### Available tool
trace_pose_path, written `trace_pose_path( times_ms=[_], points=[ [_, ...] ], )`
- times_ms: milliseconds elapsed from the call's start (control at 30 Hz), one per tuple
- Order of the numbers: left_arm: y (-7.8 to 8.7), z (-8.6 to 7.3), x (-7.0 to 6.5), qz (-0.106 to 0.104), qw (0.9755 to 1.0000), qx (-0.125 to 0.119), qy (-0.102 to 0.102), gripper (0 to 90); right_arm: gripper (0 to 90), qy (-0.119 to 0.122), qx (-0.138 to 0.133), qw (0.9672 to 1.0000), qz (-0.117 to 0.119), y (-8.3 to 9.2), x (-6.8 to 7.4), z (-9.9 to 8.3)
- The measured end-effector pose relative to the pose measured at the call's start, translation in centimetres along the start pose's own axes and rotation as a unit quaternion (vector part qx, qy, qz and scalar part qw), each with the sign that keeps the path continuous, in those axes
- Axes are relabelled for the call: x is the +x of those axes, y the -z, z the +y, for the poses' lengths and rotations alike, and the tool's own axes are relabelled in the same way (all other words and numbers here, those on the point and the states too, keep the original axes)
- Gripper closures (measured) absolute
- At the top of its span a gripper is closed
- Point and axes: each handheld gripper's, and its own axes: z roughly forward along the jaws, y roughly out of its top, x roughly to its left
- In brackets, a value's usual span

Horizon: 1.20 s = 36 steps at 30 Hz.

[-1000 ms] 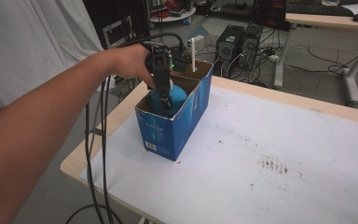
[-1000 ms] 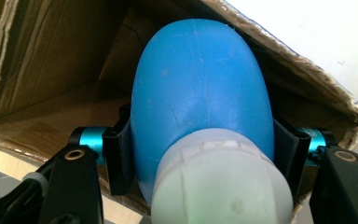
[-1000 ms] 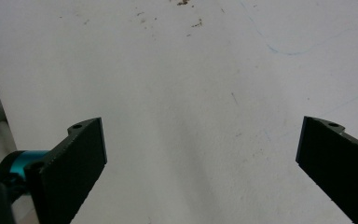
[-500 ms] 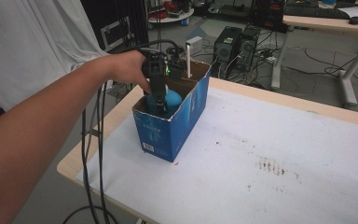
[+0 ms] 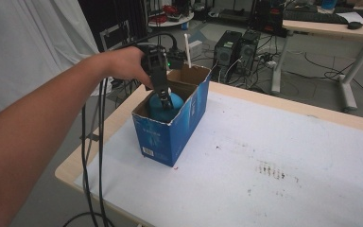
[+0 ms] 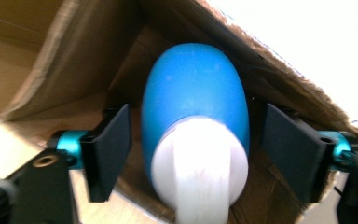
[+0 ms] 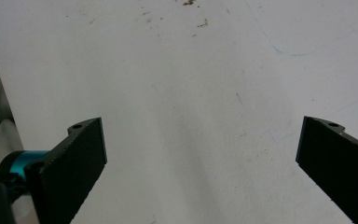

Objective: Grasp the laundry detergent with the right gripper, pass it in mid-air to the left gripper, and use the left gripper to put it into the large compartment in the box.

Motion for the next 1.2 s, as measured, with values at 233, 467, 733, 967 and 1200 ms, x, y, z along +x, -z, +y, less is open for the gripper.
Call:
trace_pose_path(
  times_ms=[233, 467, 733, 967, 1200],
  points=[
    [2.8, 0.1, -0.5, -0.001, 0.9992, -0.038, 0.007, 24.4, 1.0, 0.002, -0.004, 1.0, -0.002, 0.2, 0.3, 0.1],
    [5.1, 1.0, -2.2, 0.005, 0.9985, -0.054, -0.008, 24.4, 1.0, 0.003, -0.005, 1.0, -0.004, 0.5, 0.5, 0.0],
    [6.7, 2.3, -3.4, -0.009, 0.996, -0.085, -0.025, 24.4, 1.0, 0.001, -0.012, 0.9999, -0.009, 0.9, 0.8, -0.1],
    [6.4, 4.0, -4.9, -0.011, 0.9945, -0.087, -0.058, 7.7, 1.0, -0.003, -0.026, 0.9995, -0.016, 1.4, 0.8, -0.3],
    [5.8, 5.1, -5.8, 0.005, 0.9945, -0.065, -0.083, 1.5, 1.0, -0.008, -0.033, 0.999, -0.029, 1.6, 0.7, -0.5]
  ],
)
